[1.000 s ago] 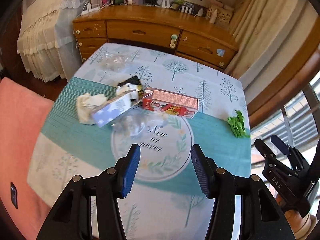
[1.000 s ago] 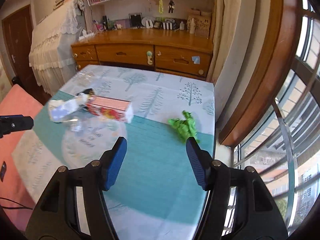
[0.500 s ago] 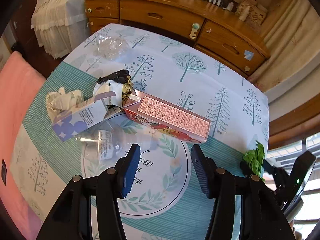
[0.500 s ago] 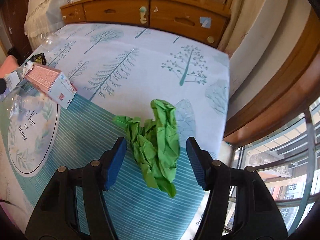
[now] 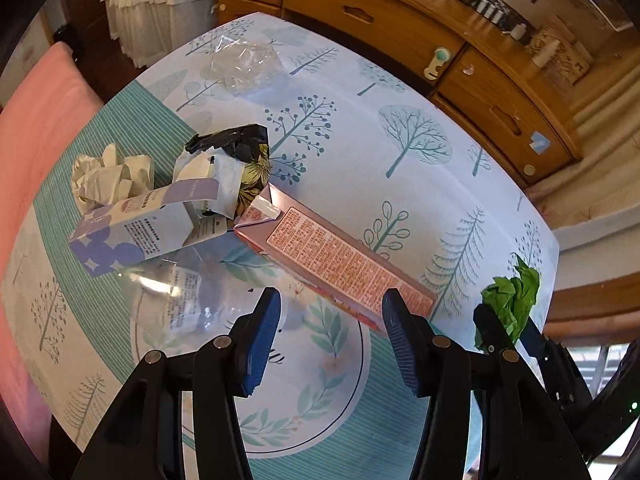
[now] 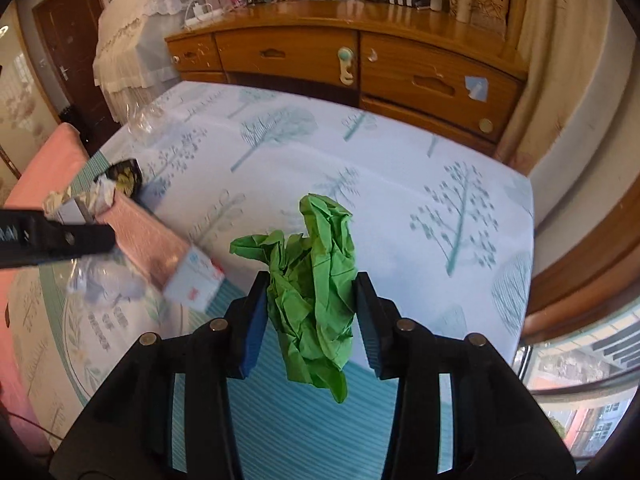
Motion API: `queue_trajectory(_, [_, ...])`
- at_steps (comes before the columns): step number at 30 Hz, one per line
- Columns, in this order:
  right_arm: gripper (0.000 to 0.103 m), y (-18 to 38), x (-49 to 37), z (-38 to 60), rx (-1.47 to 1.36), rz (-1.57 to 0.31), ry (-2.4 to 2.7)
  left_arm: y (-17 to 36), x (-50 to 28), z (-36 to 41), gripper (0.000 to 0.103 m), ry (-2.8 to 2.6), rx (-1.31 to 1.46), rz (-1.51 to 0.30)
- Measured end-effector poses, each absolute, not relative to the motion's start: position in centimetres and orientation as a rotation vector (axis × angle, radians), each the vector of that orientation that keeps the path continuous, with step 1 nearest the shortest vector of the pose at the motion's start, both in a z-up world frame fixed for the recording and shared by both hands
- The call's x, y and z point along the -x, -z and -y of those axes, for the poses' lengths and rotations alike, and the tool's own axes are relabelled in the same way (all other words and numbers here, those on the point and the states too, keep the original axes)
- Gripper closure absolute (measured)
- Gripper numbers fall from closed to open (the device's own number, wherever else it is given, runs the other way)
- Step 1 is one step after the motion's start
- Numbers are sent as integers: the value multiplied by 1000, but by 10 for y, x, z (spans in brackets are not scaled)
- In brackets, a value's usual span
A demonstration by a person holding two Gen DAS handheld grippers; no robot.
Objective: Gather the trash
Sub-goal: 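Grasp the pink juice carton with the left tool while the right tool grasps the green paper, then lift the pink carton and green paper and carry both over the bin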
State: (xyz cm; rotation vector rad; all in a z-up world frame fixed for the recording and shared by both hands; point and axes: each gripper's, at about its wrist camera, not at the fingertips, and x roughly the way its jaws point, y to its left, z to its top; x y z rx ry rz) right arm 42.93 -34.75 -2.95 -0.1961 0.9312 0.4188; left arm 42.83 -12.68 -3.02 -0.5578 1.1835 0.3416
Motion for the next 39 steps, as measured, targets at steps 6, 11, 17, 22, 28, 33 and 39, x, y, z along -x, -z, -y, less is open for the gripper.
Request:
queue_trajectory(6, [65, 41, -453, 326, 179, -960, -468, 37, -443, 125, 49, -371, 592, -1183])
queue_trajectory(11, [65, 48, -448, 311, 193, -969, -581, 45, -446, 118, 49, -391, 600, -1203])
queue_trajectory(17, [65, 50, -422, 302, 207, -994, -659, 51, -439, 110, 49, -405, 602, -1206])
queue_trajectory(22, [65, 58, -400, 302, 171, -1038, -682, 51, -430, 109, 49, -404, 584, -1209])
queue_trajectory(28, [65, 63, -382, 303, 114, -1082, -709, 56, -429, 113, 49, -397, 580, -1253])
queue_trajectory(33, [65, 61, -376, 303, 100, -1080, -704, 65, -431, 114, 49, -406, 574, -1287])
queue_trajectory(39, [65, 62, -383, 314, 67, -1091, -667, 74, -430, 118, 60, -385, 577, -1308])
